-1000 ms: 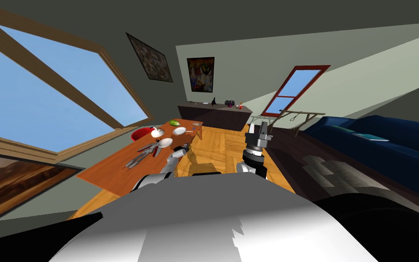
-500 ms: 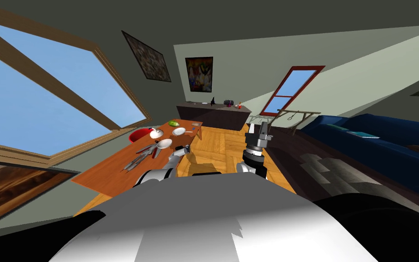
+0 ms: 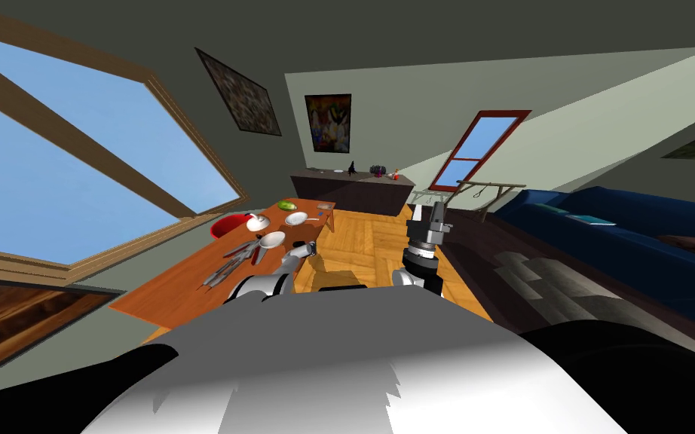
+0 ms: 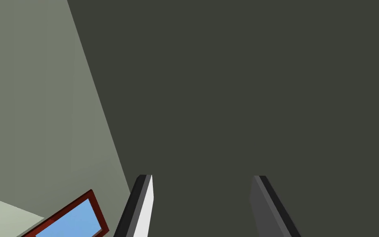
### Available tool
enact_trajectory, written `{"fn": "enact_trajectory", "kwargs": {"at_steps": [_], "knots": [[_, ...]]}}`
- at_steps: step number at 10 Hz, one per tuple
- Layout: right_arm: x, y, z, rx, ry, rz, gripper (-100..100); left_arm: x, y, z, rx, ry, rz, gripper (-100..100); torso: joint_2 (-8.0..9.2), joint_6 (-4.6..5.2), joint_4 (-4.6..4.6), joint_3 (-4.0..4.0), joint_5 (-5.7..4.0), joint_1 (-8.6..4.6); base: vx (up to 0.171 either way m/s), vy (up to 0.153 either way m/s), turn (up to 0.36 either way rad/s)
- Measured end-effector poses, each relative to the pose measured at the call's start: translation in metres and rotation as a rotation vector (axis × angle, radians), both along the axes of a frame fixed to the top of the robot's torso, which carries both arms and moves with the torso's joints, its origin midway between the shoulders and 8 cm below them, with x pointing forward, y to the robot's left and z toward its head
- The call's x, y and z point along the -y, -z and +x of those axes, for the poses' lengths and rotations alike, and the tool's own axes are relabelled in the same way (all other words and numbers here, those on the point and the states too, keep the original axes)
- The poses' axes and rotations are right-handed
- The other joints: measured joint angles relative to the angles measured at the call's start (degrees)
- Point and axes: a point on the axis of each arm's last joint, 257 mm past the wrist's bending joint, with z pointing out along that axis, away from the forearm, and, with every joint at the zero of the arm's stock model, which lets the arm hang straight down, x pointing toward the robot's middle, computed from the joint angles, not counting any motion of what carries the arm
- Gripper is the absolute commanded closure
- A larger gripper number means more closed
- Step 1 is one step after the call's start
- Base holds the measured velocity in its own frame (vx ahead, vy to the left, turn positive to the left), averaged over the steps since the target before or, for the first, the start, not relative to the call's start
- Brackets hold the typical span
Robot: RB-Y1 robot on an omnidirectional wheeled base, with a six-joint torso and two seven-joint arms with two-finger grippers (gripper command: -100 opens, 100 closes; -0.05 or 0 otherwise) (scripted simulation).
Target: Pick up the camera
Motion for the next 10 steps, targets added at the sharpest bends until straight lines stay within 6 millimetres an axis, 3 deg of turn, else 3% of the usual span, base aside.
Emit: {"fn": "enact_trajectory", "kwargs": {"at_steps": [5,10], "knots": [[0.0,0.0,0.0,0.0,0.0,0.0,0,0.003,0.009,-0.011,-0.093,0.011,-0.014,-100,-0.02,-0.01,-0.01,-0.02,0.02,0.08,0.013,0.052,-0.054],[0.0,0.0,0.0,0.0,0.0,0.0,0,-0.01,0.011,-0.019,-0.162,0.008,-0.006,-100,0.02,-0.03,0.0,0.01,0.02,0.11,0.007,0.055,-0.012]]}}
